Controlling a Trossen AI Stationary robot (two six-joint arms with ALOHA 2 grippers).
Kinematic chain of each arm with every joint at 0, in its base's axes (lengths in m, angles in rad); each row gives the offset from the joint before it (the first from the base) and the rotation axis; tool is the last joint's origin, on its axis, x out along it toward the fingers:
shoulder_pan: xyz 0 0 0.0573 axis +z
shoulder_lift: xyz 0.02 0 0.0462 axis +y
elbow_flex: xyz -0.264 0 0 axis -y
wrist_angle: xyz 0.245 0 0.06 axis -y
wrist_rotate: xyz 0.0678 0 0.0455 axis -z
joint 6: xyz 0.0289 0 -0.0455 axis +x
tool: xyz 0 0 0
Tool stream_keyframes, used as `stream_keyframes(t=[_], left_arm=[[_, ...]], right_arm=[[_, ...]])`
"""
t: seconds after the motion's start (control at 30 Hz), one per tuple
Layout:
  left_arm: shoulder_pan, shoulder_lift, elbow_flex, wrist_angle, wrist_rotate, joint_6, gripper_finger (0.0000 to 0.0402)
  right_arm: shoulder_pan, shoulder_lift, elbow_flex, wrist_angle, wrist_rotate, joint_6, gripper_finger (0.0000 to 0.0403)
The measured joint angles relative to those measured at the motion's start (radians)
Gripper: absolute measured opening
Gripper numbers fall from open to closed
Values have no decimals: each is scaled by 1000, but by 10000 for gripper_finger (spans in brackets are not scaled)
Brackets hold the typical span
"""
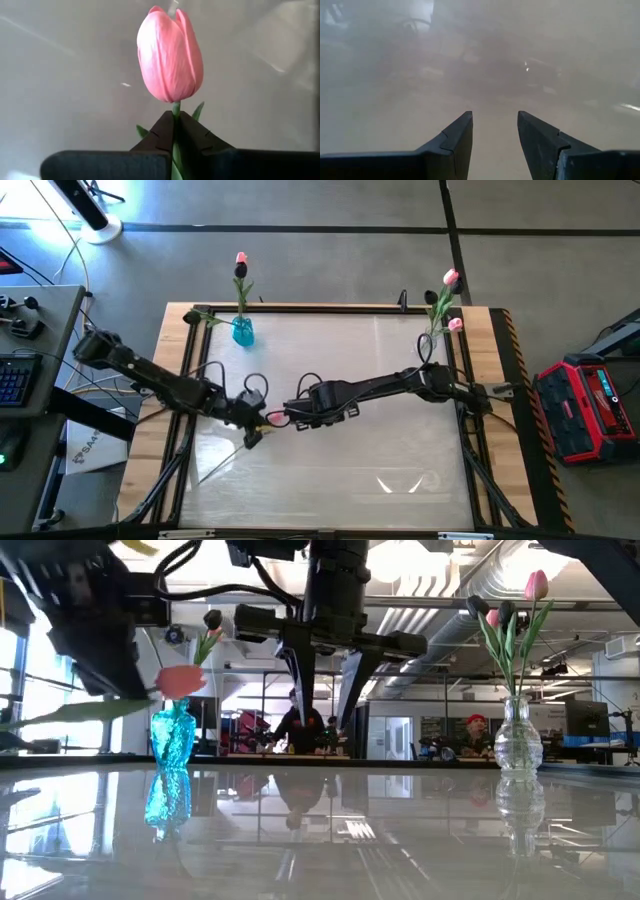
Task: Sort flowers into vase by color
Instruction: Put the pink flower into the blue vase
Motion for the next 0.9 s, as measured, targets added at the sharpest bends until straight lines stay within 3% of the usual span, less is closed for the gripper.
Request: stream_keyframes(t=[0.1,0.43,0.63,0.9], left_arm=[[48,-42,17,-62,-56,75,1],[296,-168,118,-91,-33,350,0],[447,-168,273,-79,27,605,0],[651,-126,491,-61,87,818,0]], right_arm=[[2,0,0,-27,56,25,145],[6,0,0,-100,65,24,145],[6,0,0,-89,64,41,145],[13,0,0,-81,63,52,145]])
